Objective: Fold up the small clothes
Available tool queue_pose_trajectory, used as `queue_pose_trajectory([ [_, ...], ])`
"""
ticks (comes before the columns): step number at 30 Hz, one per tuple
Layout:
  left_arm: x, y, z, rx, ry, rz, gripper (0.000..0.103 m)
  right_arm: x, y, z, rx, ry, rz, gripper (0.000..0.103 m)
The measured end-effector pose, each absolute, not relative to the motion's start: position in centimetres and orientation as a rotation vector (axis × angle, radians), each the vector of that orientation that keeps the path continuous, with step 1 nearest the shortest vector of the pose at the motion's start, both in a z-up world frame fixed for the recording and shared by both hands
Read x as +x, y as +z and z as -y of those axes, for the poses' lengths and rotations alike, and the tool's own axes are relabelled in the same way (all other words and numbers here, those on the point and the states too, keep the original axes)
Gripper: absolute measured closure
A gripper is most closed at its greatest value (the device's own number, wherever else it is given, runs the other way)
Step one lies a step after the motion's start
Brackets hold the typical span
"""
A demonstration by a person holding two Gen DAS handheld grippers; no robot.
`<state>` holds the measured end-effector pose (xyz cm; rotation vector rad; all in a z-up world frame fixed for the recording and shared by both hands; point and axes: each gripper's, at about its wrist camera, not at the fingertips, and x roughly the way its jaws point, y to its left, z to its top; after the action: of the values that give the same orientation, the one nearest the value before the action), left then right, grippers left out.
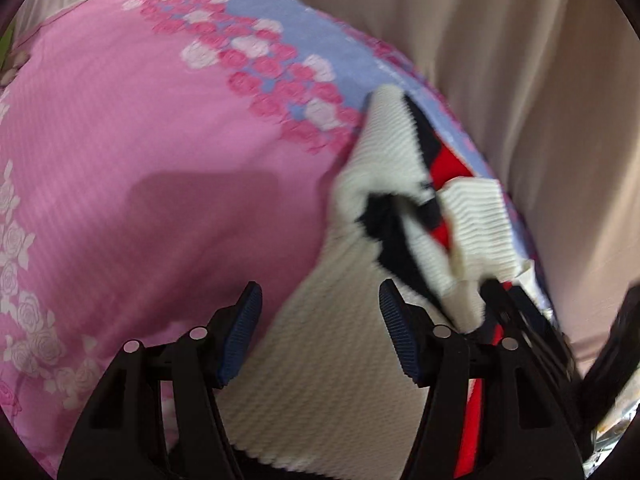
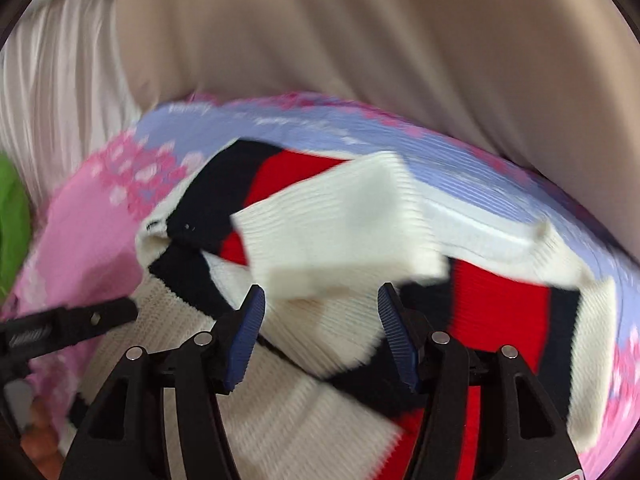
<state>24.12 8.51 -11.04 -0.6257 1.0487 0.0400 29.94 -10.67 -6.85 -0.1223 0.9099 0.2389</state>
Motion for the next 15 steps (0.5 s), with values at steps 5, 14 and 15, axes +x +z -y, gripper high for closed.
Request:
queue_pose_trajectory([
  [5, 23.5, -10.5, -9.3, -0.636, 0.026, -1.046, 0.044, 32.6, -8.9, 10.4, -0.1, 0.236, -0.953, 0.092],
  [14, 27.6, -8.1, -8.6, -0.954, -0.135, -1.008, 0.023, 24.0, -2.1, 29.6, 0.531, -0.042, -0.784, 0.092],
  [15, 28.6, -8.9, -8.3, -0.975, -0.119, -1.03, 0.023, 23.4, -2.8, 31.1, 0.546, -0.089, -0.8, 0.091],
])
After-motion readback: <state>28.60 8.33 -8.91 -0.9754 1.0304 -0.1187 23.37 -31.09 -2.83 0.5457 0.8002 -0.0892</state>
